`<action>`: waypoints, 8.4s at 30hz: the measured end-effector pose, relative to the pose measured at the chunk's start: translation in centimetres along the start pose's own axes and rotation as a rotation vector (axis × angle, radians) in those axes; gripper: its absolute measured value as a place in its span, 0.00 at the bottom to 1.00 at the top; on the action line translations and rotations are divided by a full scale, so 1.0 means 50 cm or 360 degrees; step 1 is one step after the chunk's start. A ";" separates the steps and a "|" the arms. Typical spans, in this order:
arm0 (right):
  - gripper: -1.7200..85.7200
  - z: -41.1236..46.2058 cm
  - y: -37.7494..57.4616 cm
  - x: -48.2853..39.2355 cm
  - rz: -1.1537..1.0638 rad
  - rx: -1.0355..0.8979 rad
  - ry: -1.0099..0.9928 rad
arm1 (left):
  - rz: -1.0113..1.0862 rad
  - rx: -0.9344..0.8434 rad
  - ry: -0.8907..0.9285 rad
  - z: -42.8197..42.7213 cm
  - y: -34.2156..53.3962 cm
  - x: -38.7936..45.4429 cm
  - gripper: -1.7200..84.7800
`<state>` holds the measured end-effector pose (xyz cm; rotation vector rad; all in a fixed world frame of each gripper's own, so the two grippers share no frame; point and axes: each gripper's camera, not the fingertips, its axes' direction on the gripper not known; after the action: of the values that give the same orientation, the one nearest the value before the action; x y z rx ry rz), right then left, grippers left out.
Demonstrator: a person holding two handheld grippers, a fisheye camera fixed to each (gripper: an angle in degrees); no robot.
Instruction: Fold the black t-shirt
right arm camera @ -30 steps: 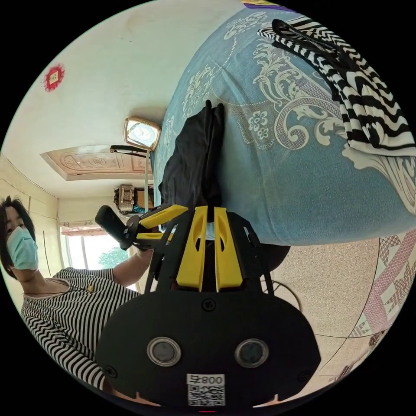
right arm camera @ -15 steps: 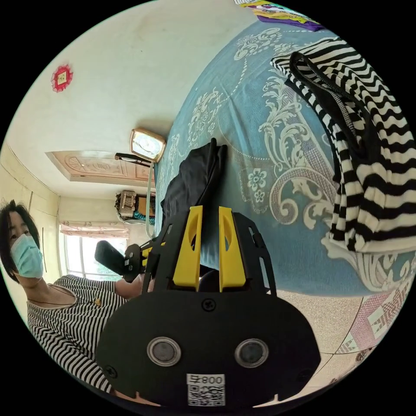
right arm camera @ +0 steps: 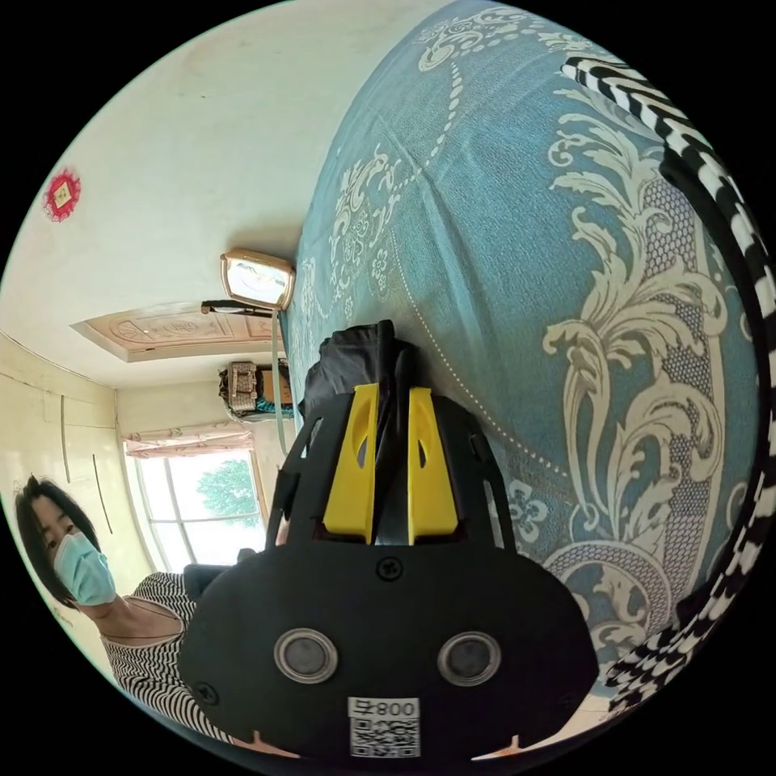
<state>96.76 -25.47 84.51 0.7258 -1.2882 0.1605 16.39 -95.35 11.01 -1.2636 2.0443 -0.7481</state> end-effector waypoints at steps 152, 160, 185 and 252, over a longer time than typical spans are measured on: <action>0.11 0.319 0.092 0.525 -0.0042 -0.0677 -0.0512 | -0.0489 -0.0123 0.0001 -0.453 0.378 -0.158 0.03; 0.10 0.328 0.084 0.480 -0.0013 -0.0729 -0.0518 | -0.0599 -0.0052 0.0025 -0.448 0.404 -0.166 0.03; 0.14 0.307 0.157 0.403 0.0108 -0.0671 -0.0558 | -0.0777 0.0145 0.0207 -0.512 0.490 -0.292 0.03; 0.04 0.148 1.156 -0.320 -0.0509 -0.0128 -0.0779 | -0.1547 0.1619 0.1245 -0.723 0.856 -0.351 0.05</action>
<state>57.29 19.35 93.81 0.9252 -1.6062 -0.3473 -28.49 -57.73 6.88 -1.3153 0.9413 -2.6066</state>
